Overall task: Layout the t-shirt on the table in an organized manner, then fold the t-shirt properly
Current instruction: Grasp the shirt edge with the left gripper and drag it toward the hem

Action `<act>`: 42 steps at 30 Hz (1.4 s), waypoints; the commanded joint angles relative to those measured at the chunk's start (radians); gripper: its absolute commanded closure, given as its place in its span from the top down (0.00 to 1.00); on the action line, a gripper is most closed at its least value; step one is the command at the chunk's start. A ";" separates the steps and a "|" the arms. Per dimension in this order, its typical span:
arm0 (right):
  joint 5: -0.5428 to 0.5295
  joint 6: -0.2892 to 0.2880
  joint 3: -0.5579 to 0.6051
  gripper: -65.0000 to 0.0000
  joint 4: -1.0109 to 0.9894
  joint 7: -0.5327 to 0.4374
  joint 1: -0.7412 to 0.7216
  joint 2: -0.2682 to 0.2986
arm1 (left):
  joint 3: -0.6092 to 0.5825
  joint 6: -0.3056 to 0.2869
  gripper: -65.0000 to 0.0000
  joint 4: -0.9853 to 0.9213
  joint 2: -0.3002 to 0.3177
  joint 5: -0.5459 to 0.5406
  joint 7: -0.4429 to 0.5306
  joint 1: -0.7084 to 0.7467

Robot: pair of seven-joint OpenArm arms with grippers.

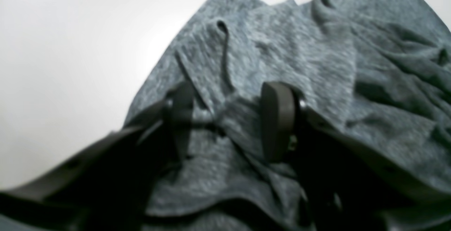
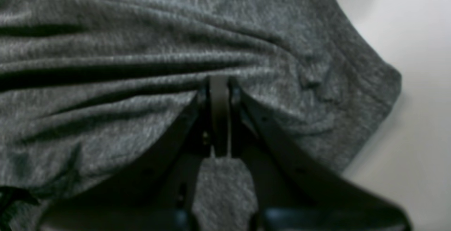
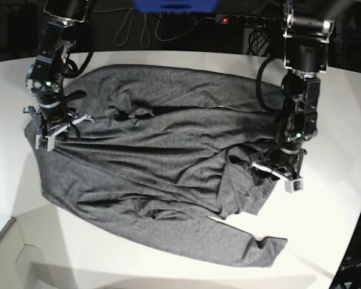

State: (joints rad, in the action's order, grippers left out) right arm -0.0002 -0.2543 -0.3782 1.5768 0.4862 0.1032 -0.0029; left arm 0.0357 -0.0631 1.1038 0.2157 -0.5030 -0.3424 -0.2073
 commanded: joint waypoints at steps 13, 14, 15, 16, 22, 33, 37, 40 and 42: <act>-0.005 0.003 0.000 0.01 0.012 -0.025 -0.018 0.005 | -0.070 -0.007 0.25 -0.003 0.014 -0.006 0.026 -0.033; -0.005 0.003 0.000 0.01 0.012 -0.025 -0.018 0.005 | -0.070 -0.007 0.24 -0.003 0.014 -0.006 0.026 -0.033; -0.005 0.003 0.000 0.01 0.012 -0.025 -0.018 0.005 | -0.070 -0.007 0.22 -0.003 0.014 -0.006 0.026 -0.033; -0.005 0.003 0.000 0.01 0.012 -0.025 -0.018 0.005 | -0.070 -0.007 0.19 -0.003 0.014 -0.006 0.026 -0.033; -0.005 0.003 0.000 0.01 0.012 -0.025 -0.018 0.008 | -0.067 -0.007 0.00 0.009 0.014 -0.006 0.024 -0.047; -0.005 0.003 0.000 0.01 0.017 -0.025 -0.012 0.007 | -0.066 0.003 0.00 0.128 0.026 -0.006 0.016 -0.281; -0.005 0.003 -0.003 0.01 0.018 -0.027 0.010 0.010 | -0.067 0.003 0.00 0.081 0.047 -0.006 0.016 -0.375; -0.005 0.003 0.000 0.01 0.020 -0.028 0.031 0.010 | -0.067 -0.004 0.00 0.005 0.047 -0.006 0.016 -0.442; -0.005 0.003 0.000 0.01 0.027 -0.030 0.045 0.007 | -0.067 -0.004 0.00 -0.029 0.047 -0.006 0.016 -0.467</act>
State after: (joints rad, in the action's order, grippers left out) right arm 0.0010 -0.2543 -0.3782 1.5780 0.4858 0.1585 -0.0025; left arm -0.0349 -0.0589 1.0561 0.2562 -0.5060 -0.3588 -0.6334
